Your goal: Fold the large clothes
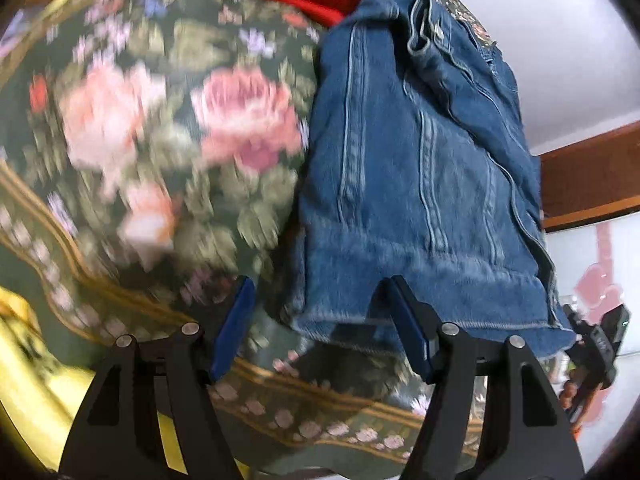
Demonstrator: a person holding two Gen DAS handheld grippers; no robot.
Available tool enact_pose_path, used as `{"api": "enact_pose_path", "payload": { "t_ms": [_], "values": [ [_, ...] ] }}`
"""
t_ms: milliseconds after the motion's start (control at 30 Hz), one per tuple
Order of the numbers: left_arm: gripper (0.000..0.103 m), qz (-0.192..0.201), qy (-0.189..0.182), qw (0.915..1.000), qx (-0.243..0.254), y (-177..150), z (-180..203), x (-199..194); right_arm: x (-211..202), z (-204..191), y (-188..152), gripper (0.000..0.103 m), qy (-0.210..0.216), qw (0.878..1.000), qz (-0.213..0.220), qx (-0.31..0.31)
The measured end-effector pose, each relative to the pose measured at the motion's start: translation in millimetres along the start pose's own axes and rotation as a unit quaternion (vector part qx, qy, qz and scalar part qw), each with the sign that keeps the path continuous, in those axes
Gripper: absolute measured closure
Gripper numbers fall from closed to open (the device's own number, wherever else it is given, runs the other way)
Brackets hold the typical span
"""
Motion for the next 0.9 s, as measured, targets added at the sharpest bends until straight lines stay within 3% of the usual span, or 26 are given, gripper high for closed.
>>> {"api": "enact_pose_path", "payload": {
  "t_ms": [167,433,600,733,900],
  "values": [
    [0.037,0.015,-0.002,0.9999,-0.008,4,6,-4,-1,-4,-9,0.047,-0.001,1.0,0.005,-0.012],
    [0.075,0.041,0.052,0.9959,0.062,15,29,-14,-3,-7,-18,0.054,-0.019,0.999,0.023,-0.034],
    [0.092,0.06,0.042,0.995,0.068,21,40,-26,-11,-4,-22,0.056,-0.014,0.999,0.023,-0.027],
    [0.095,0.087,0.023,0.9936,0.068,36,55,-43,-13,2,-26,0.056,-0.006,1.0,0.017,-0.007],
    [0.095,0.132,0.024,0.9858,0.101,62,78,-67,-9,1,-30,0.056,0.006,1.0,0.013,0.007]
  ]
}}
Point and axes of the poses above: each gripper's, at about its wrist camera, not at the fingertips, and x roughly the way its jaws point, z to its right, y to its top, the point moved 10 cm from there along x, roughly the way its jaws point, and after that the axes turned 7 degrees about x, right-handed, at the moved point
